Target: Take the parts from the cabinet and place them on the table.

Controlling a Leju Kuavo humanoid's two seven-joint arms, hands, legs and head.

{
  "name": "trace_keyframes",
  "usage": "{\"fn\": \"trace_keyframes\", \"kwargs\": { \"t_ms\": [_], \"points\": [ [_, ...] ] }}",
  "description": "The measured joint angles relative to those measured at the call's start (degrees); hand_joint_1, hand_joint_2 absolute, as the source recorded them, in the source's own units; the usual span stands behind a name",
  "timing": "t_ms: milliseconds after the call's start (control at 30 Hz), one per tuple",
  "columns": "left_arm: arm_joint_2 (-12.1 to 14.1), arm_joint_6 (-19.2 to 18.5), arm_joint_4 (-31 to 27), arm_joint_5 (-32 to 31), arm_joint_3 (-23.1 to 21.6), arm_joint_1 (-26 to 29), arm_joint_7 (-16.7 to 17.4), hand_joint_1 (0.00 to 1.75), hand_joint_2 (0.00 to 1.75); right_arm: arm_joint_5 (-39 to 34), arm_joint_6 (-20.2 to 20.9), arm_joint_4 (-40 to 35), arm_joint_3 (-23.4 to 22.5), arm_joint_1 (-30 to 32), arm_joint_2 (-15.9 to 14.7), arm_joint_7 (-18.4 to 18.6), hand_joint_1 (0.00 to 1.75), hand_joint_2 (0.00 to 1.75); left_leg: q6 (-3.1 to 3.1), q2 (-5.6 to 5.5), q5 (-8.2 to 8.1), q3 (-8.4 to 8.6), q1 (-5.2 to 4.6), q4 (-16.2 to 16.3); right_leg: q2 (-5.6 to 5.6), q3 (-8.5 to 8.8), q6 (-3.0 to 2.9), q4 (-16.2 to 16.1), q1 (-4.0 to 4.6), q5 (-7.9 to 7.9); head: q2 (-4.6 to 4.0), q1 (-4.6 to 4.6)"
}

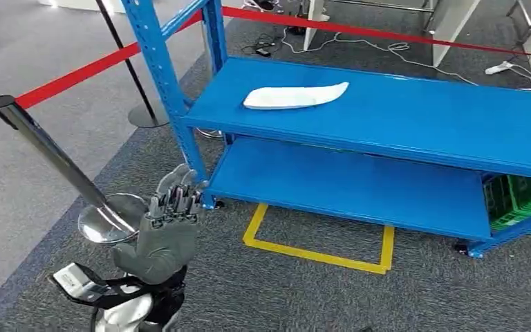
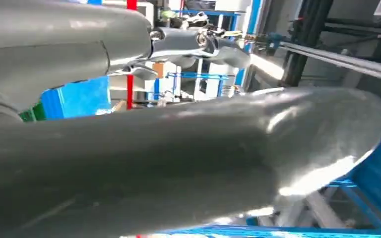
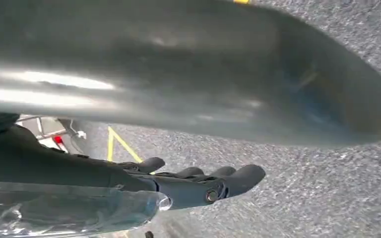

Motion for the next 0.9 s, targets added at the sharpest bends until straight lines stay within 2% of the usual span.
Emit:
{"fn": "trace_keyframes", "kwargs": {
  "t_ms": [33, 67, 100, 133, 200, 233, 267, 367, 400, 433, 467, 533, 567, 600, 633, 667, 700, 733, 767, 800, 833, 867, 900],
  "points": [
    [0.0, -0.31, 0.11, 0.35, 0.02, -0.01, 0.0, 0.0, 0.0, 0.0, 0.02, 0.0, 0.0, 0.06, 0.0, 0.0, 0.0, 0.0, 0.05, 0.0, -0.03, -0.01, -0.02, 0.02, -0.01, -2.2, 0.15, 4.45, 0.01, -1.56, 0.0, 0.09],
    [0.02, -0.46, 0.26, 0.57, 0.02, -0.01, 0.0, 0.0, 0.0, 0.02, 0.02, 0.02, 0.0, 0.13, 0.0, 0.02, 0.0, 0.0, 0.06, -0.01, -0.05, 0.01, -0.02, 0.03, 0.0, -3.4, 0.27, 6.62, 0.01, -1.83, 0.0, 0.07],
    [0.04, -0.5, 0.37, 0.7, 0.02, -0.02, 0.0, 0.0, 0.0, 0.02, 0.02, 0.0, 0.0, 0.18, 0.0, 0.02, 0.0, 0.0, 0.09, -0.02, -0.11, 0.08, -0.02, 0.04, -0.01, -3.27, 0.31, 6.04, 0.0, -0.81, 0.0, 0.07],
    [0.04, -0.57, 0.48, 0.85, 0.02, -0.03, 0.0, 0.0, 0.0, 0.02, 0.02, 0.0, 0.0, 0.17, 0.0, 0.02, 0.0, 0.0, 0.05, -0.04, -0.16, 0.19, 0.0, 0.06, -0.03, -1.86, 0.26, 2.86, -0.02, 1.39, 0.0, 0.09],
    [0.04, -0.72, 0.57, 0.85, -0.02, -0.06, 0.0, 0.0, 0.0, 0.04, 0.02, 0.0, 0.0, 0.07, 0.0, 0.09, 0.0, 0.0, -0.42, -0.13, -0.48, 0.61, 0.09, 0.14, -0.09, 3.5, 0.24, -7.88, -0.16, 6.51, 0.0, 0.09],
    [0.04, -0.79, 0.59, 0.85, -0.02, -0.06, 0.0, 0.0, 0.0, 0.04, 0.04, 0.02, 0.0, -0.01, 0.02, 0.11, 0.0, 0.0, -0.8, -0.15, -0.7, 0.6, -0.21, 0.29, -0.03, 4.98, 0.24, -10.74, -0.14, 6.11, 0.0, 0.11],
    [0.07, -0.81, 0.59, 0.87, 0.0, -0.08, 0.0, 0.0, 0.0, 0.04, 0.09, 0.04, 0.0, -0.08, 0.11, 0.09, 0.0, 0.0, -1.09, -0.2, -0.8, 0.43, -0.44, 0.56, 0.3, 5.18, -0.59, -10.97, -0.12, 6.34, 0.0, 0.04],
    [0.09, -0.83, 0.63, 0.85, 0.0, -0.11, 0.0, 0.0, 0.0, 0.04, 0.11, 0.04, -0.02, 0.06, 0.11, 0.24, 0.0, 0.0, -1.92, -0.2, -0.48, 0.56, -0.23, 0.04, 0.29, 4.9, -1.8, -10.85, 0.24, 6.33, 0.0, -0.09],
    [0.11, -0.83, 0.63, 0.85, 0.0, -0.13, 0.0, 0.0, 0.0, 0.07, 0.11, 0.02, -0.02, 0.04, 0.11, 0.22, 0.0, 0.0, -2.31, -0.15, -0.93, 0.49, -0.17, 0.23, 0.24, 5.03, -2.25, -11.11, -0.13, 6.58, 0.0, -0.07],
    [0.13, -0.7, 0.63, 0.65, -0.02, -0.18, 0.0, 0.0, 0.0, 0.09, 0.11, 0.02, -0.02, 0.01, 0.11, 0.22, 0.0, 0.0, -2.6, -0.09, -2.05, -0.08, -0.22, 1.59, 0.24, 5.04, -2.62, -11.12, -0.16, 6.52, 0.0, -0.35],
    [0.18, -0.2, 0.68, -0.04, -0.07, -0.2, 0.0, 0.0, 0.0, 0.11, 0.11, 0.02, 0.0, -0.02, 0.11, 0.17, 0.0, 0.0, -2.83, -0.09, -4.09, -1.67, -0.16, 4.86, 0.19, 5.03, -2.82, -11.12, -0.17, 6.49, 0.0, -0.76],
    [0.17, -0.06, 0.7, -0.99, -0.09, -0.19, 0.0, 0.0, 0.0, 0.18, 0.13, 0.02, -0.02, 0.05, 0.11, 0.17, 0.0, 0.0, -3.09, -0.09, -8.34, -6.45, -0.12, 14.49, 0.0, 4.99, -3.01, -11.11, -0.1, 6.4, 0.0, -0.76],
    [0.17, -0.61, 0.68, -1.11, -0.04, -0.15, 0.0, 0.0, 0.0, 0.28, 0.15, 0.02, -0.02, 0.04, 0.11, 0.17, 0.0, 0.0, -3.12, -0.09, -8.74, -8.19, -0.12, 17.55, 0.17, 5.02, -3.32, -11.18, -0.08, 5.42, 0.0, -0.76],
    [0.15, -1.02, 0.66, -1.51, 0.02, -0.06, 0.0, 0.0, 0.0, 0.31, 0.2, 0.02, -0.02, 0.13, 0.11, 0.17, 0.0, 0.0, -3.02, -0.08, -7.78, -8.66, -0.13, 18.01, 0.17, 5.24, -3.4, -11.18, -0.06, 5.18, 0.0, -0.79],
    [0.13, -1.35, 0.59, -1.66, 0.04, 0.04, 0.0, 0.0, 0.0, 0.31, 0.24, 0.02, -0.02, 0.21, 0.11, 0.17, 0.0, 0.0, -2.82, -0.08, -5.68, -7.82, -0.14, 16.0, 0.16, 5.62, -3.35, -11.18, -0.04, 4.95, 0.0, -0.76],
    [0.11, -1.57, 0.42, -1.95, 0.07, 0.08, 0.0, 0.0, 0.0, 0.31, 0.31, 0.02, -0.02, 0.25, 0.11, 0.17, 0.0, 0.0, -2.57, -0.08, -3.17, -6.03, -0.14, 12.26, 0.16, 6.1, -3.22, -11.18, -0.05, 4.74, 0.0, -0.79],
    [0.11, -1.66, 0.26, -2.15, 0.07, 0.12, 0.0, 0.0, 0.0, 0.33, 0.37, 0.02, -0.02, 0.25, 0.11, 0.17, 0.0, 0.0, -2.22, -0.05, -0.67, -3.59, -0.19, 7.55, 0.15, 6.68, -3.04, -11.18, -0.05, 4.54, 0.0, -0.77],
    [0.11, -1.81, 0.11, -2.23, 0.07, 0.15, 0.0, 0.0, 0.0, 0.35, 0.39, 0.02, -0.02, 0.25, 0.11, 0.17, 0.0, 0.0, -1.76, 0.21, 0.93, -1.37, -0.28, 3.25, 0.14, 6.82, -2.62, -11.23, -0.08, 4.35, 0.0, -0.79],
    [0.07, -1.83, 0.0, -2.23, 0.07, 0.15, 0.0, 0.0, 0.0, 0.35, 0.44, 0.02, -0.02, 0.18, 0.11, 0.17, 0.0, 0.0, -1.58, 0.28, -0.91, -0.1, -0.4, 0.25, 0.22, 6.94, -2.04, -10.95, 0.42, 3.63, 0.0, -0.87],
    [0.02, -1.86, -0.13, -2.23, 0.07, 0.26, 0.0, 0.0, 0.0, 0.35, 0.46, 0.02, -0.02, 0.18, 0.11, 0.17, 0.0, 0.0, -1.45, 0.23, -1.59, -0.05, -0.41, 0.46, 0.15, 7.15, -1.75, -11.71, 0.36, 3.09, 0.0, -0.68],
    [0.02, -1.86, -0.28, -2.25, 0.09, 0.31, 0.0, 0.0, 0.0, 0.37, 0.46, 0.02, -0.02, 0.21, 0.11, 0.17, 0.0, 0.0, -1.1, 0.12, -1.74, 0.02, -0.39, -0.16, 0.14, 8.43, -1.3, -11.81, 0.31, 3.38, 0.0, -0.7],
    [0.0, -1.88, -0.28, -2.21, 0.09, 0.35, 0.0, 0.0, 0.0, 0.39, 0.44, 0.02, -0.02, 0.24, 0.11, 0.17, 0.0, 0.0, -0.71, 0.0, -1.95, 0.39, -0.39, -0.47, 0.09, 8.66, -0.78, -11.55, 0.32, 4.31, 0.0, -0.64],
    [-0.09, -1.9, -0.31, -2.23, 0.13, 0.4, 0.0, 0.0, 0.0, 0.39, 0.46, 0.02, -0.02, 0.19, 0.11, 0.17, 0.0, 0.0, -0.14, -0.15, -1.85, 1.33, -0.18, -0.51, 0.0, 9.1, -0.51, -11.73, 0.14, 3.62, 0.0, -0.66]
  ]
}}
